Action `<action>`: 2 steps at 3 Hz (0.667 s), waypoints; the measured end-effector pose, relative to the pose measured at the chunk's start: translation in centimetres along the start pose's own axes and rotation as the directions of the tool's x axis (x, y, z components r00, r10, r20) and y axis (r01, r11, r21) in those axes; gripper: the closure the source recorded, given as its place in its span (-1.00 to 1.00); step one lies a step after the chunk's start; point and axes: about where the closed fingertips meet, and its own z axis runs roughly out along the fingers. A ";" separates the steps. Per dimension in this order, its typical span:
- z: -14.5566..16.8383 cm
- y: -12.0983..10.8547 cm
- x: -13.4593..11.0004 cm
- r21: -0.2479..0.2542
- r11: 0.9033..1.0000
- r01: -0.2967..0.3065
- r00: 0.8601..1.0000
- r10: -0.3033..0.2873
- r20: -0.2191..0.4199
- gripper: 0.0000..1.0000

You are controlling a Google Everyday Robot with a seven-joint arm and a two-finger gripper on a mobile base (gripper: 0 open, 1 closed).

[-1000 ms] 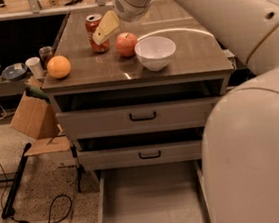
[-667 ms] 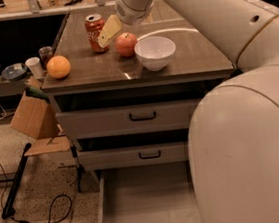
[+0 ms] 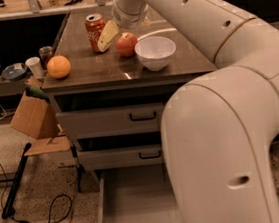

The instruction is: Place apple into bottom drawer

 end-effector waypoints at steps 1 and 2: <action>2.0 0.0 0.1 0.010 1.000 0.006 0.999 -0.005 -0.053 -1.00; 3.6 -0.2 0.8 0.008 1.000 0.002 0.995 -0.001 -0.098 -1.00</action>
Offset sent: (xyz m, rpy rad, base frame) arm 0.0221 -0.0022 -0.0419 -0.0788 0.1166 -0.0231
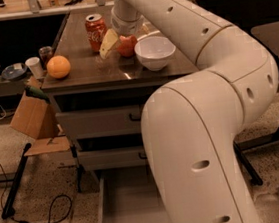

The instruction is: Place apple into bottom drawer

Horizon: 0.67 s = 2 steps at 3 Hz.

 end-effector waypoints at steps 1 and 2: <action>1.0 0.0 0.9 -0.030 1.000 0.008 0.999 -0.009 -0.031 -0.64; 1.2 0.1 1.3 -0.070 0.997 0.011 1.000 -0.013 -0.023 -0.17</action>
Offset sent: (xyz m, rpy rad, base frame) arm -0.0081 -0.0077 -0.0097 0.0805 0.0572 0.0651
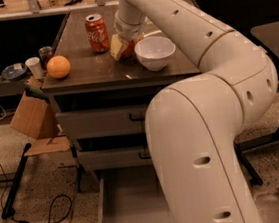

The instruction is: Place apple into bottom drawer

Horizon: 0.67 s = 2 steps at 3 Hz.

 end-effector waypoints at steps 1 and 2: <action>-0.7 0.0 -0.2 -0.025 1.000 -0.006 0.999 0.007 0.038 0.30; -4.2 -0.8 -0.3 -0.026 1.000 -0.011 0.992 0.015 0.125 0.91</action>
Offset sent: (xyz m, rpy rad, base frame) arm -0.0195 -0.0239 0.0673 0.1293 -0.1489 -0.0099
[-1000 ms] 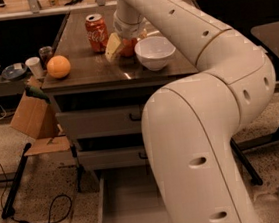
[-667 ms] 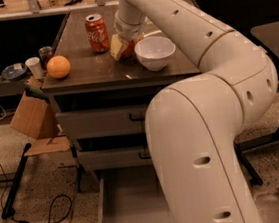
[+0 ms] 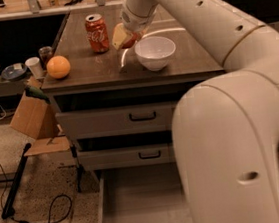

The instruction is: Place apple into bottom drawer

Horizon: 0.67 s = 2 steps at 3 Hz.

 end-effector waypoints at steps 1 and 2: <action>-4.5 -0.6 0.2 0.002 1.000 0.002 0.997 -0.002 0.081 1.00; -9.4 -1.1 1.7 0.018 1.000 0.004 0.989 -0.007 0.147 1.00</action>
Offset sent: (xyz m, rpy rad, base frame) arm -0.0952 -0.0817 0.1152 0.0974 -0.2170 -0.0139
